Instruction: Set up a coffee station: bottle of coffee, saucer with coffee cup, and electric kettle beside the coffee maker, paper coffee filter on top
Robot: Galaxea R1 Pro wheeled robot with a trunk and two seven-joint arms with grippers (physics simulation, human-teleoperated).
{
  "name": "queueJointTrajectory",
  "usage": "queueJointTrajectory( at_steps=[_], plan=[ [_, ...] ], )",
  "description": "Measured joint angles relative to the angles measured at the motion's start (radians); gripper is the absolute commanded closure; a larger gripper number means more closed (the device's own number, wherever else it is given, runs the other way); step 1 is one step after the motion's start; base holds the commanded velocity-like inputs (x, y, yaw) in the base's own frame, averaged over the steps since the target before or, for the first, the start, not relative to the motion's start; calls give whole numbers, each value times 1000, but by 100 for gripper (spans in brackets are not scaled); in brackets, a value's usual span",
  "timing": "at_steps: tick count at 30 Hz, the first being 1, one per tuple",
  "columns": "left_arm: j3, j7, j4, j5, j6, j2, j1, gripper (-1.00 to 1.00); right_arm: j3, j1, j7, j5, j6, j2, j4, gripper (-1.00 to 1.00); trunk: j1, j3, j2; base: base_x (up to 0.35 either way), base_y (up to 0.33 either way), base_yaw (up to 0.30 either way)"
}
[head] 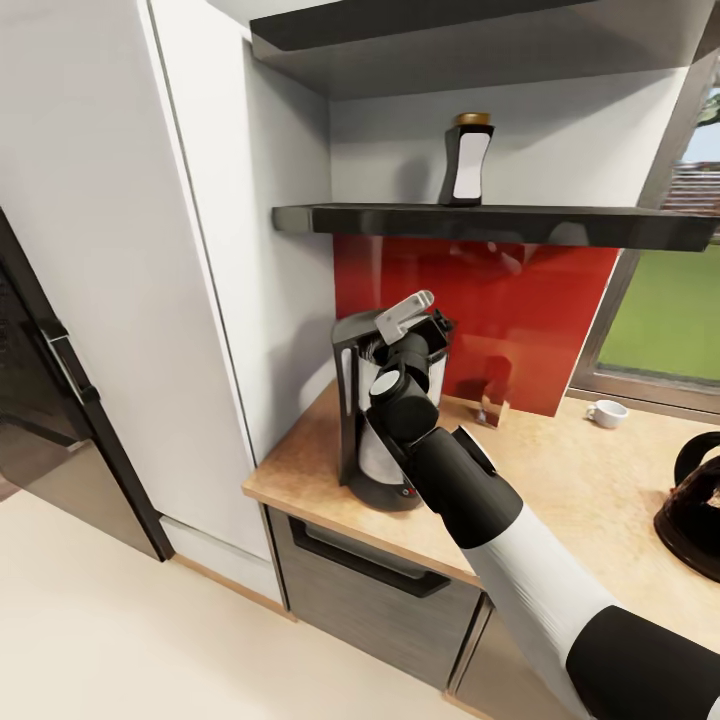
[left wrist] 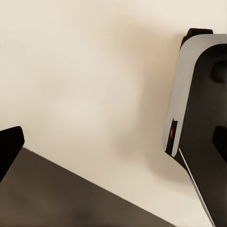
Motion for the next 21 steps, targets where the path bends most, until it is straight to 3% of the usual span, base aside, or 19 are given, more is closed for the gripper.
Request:
queueJointTrajectory(
  at_steps=[11,17,21],
  plan=[
    [0,0,0,0,1,-1,0,-100,-2,0,-1,-5,-3,0,-9,-100,0,0,0,0,28,0],
    [0,0,0,0,0,-1,0,-100,-8,0,0,-7,-3,0,-70,-100,0,0,0,0,0,0],
    [0,0,0,0,-1,0,0,-100,-45,0,0,-32,-4,0,-81,-100,0,0,0,0,0,0]
  ],
)
